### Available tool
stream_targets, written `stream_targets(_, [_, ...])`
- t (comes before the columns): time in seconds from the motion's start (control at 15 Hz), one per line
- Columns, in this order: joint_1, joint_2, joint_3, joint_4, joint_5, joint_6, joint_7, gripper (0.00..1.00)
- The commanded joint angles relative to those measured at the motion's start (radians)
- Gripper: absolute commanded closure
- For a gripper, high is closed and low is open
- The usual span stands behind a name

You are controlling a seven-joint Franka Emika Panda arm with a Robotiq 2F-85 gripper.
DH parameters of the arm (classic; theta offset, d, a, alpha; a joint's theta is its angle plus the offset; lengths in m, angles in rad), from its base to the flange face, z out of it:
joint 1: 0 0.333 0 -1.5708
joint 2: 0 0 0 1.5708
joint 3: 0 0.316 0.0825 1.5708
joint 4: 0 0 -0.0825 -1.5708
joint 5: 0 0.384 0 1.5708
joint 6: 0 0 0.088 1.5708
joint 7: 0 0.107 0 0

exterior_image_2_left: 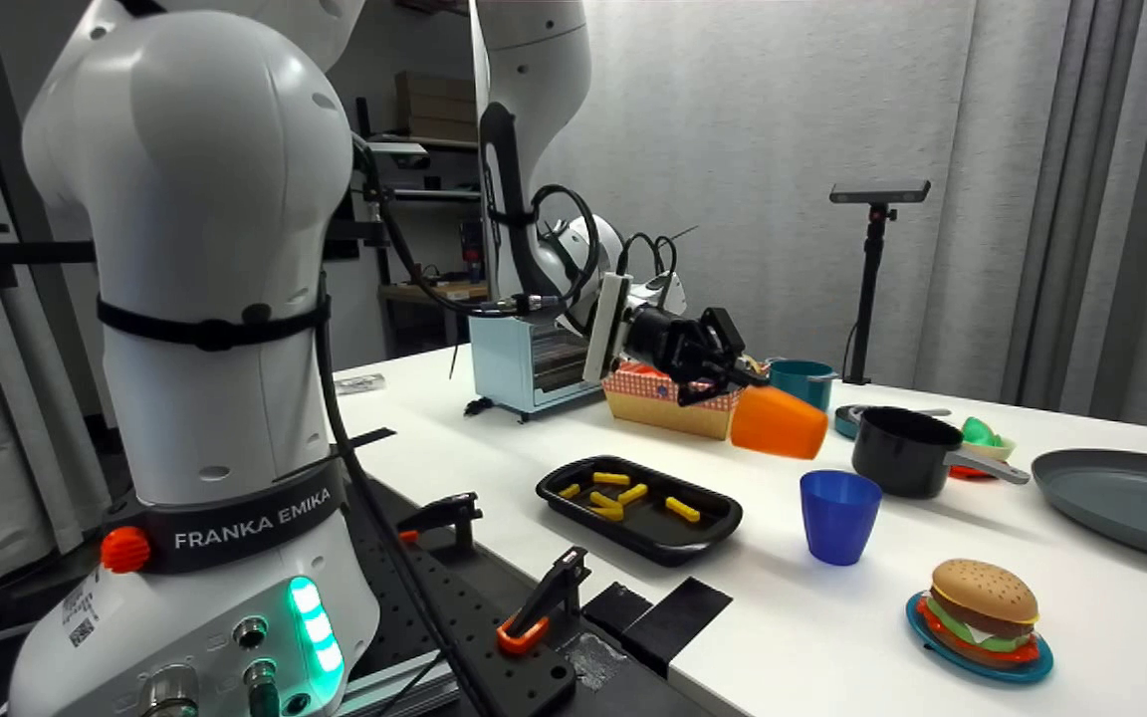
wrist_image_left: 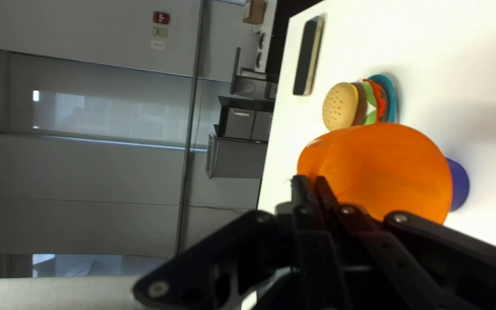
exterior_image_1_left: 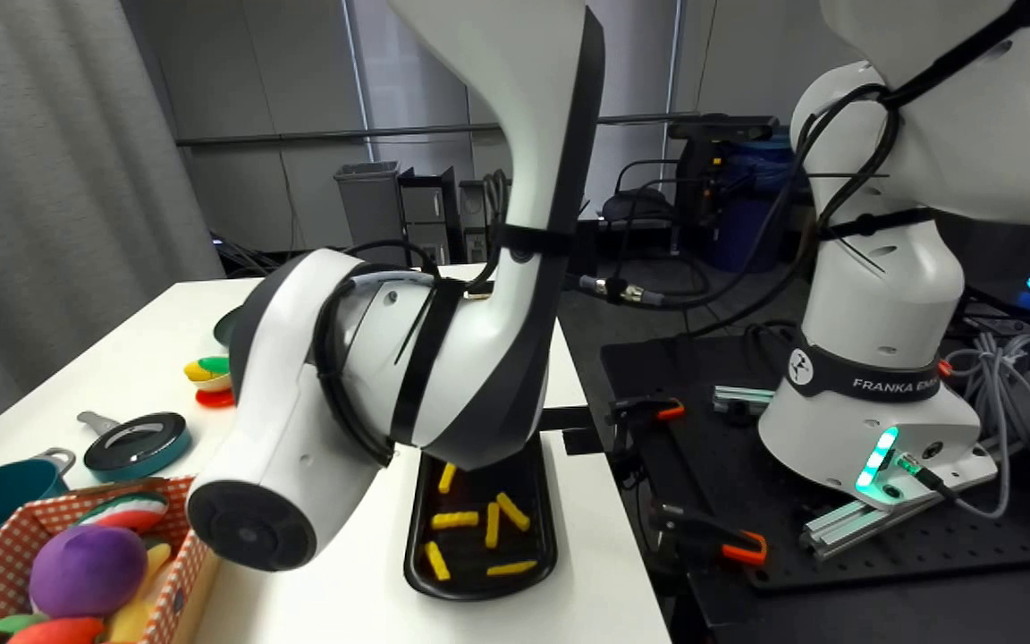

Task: Pour the contents of the orange cup onto the oven tray

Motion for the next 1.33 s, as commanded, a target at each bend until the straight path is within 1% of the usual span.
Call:
stream_targets(0.0, [-0.041,-0.030,0.005,-0.026,0.022,0.154,0.050,0.99])
stream_targets(0.4, [-0.053,-0.039,-0.016,-0.039,0.012,0.311,0.104,0.99])
stream_targets(0.73, [-0.049,-0.040,-0.036,-0.050,-0.006,0.388,0.154,0.99])
stream_targets(1.0, [-0.055,-0.040,-0.043,-0.056,-0.012,0.451,0.169,0.99])
stream_targets(1.27, [-0.079,-0.042,-0.047,-0.065,-0.021,0.613,0.172,0.99])
